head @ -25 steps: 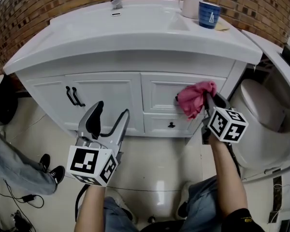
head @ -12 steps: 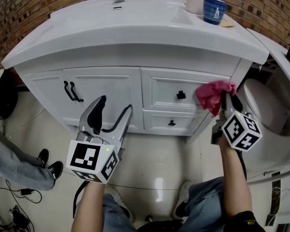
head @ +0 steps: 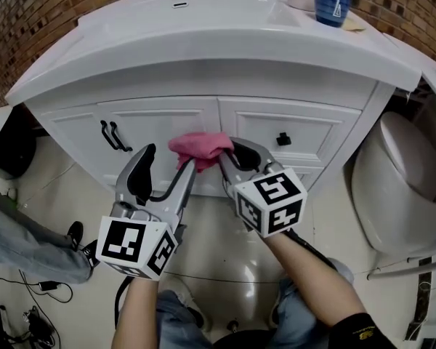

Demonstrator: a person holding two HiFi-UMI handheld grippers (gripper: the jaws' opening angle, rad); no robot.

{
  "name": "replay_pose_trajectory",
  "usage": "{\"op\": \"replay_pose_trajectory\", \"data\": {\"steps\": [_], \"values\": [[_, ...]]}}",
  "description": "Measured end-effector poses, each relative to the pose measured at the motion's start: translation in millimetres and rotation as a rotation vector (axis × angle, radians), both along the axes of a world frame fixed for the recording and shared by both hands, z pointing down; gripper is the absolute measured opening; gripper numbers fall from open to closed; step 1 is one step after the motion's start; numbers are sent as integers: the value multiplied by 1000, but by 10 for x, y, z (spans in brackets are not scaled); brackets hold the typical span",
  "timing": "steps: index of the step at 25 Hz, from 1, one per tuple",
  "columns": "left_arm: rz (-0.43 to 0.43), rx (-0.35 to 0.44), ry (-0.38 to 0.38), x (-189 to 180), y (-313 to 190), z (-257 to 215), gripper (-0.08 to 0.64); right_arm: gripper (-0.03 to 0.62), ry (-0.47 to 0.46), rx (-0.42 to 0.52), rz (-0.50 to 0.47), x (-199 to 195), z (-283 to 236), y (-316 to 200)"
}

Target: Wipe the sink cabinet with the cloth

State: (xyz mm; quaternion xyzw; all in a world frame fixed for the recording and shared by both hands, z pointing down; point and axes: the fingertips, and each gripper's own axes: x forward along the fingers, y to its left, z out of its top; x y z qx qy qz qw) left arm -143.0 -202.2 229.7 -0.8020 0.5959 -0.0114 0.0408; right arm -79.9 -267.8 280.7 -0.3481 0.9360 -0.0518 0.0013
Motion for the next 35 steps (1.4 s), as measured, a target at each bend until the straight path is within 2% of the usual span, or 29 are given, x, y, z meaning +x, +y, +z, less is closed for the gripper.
{"op": "replay_pose_trajectory", "data": {"steps": [2,4,8,11,15,19,22,24,26,28,30,33,35], "values": [[-6,-2,0,-43,15,1,307,46,-8,-36,9,-23,76,-31],[-10,0,6,-68,33,-14,307,46,-14,-64,63,116,108,-102],[-1,3,10,-50,47,-31,307,46,-18,-82,185,574,71,-204],[13,8,15,-8,56,-52,307,46,20,-61,264,956,38,-224],[44,17,23,111,54,-82,307,46,60,-63,363,1604,62,-245],[79,15,26,276,54,-80,307,46,120,-73,559,2544,162,-294],[101,23,19,420,75,-104,307,46,47,-122,671,3137,215,-317],[110,25,3,504,80,-91,307,46,-34,-146,680,3272,200,-305],[111,18,-12,541,67,-56,307,46,-89,-163,637,3132,187,-292],[101,13,-19,512,43,-37,307,46,-112,-176,542,2727,203,-282],[78,13,-12,426,13,-43,307,46,-86,-183,412,2131,287,-230],[26,19,11,213,-41,-70,307,46,11,-195,193,1079,583,-67],[-1,14,19,82,-65,-59,307,46,21,-224,82,467,767,12]]}}
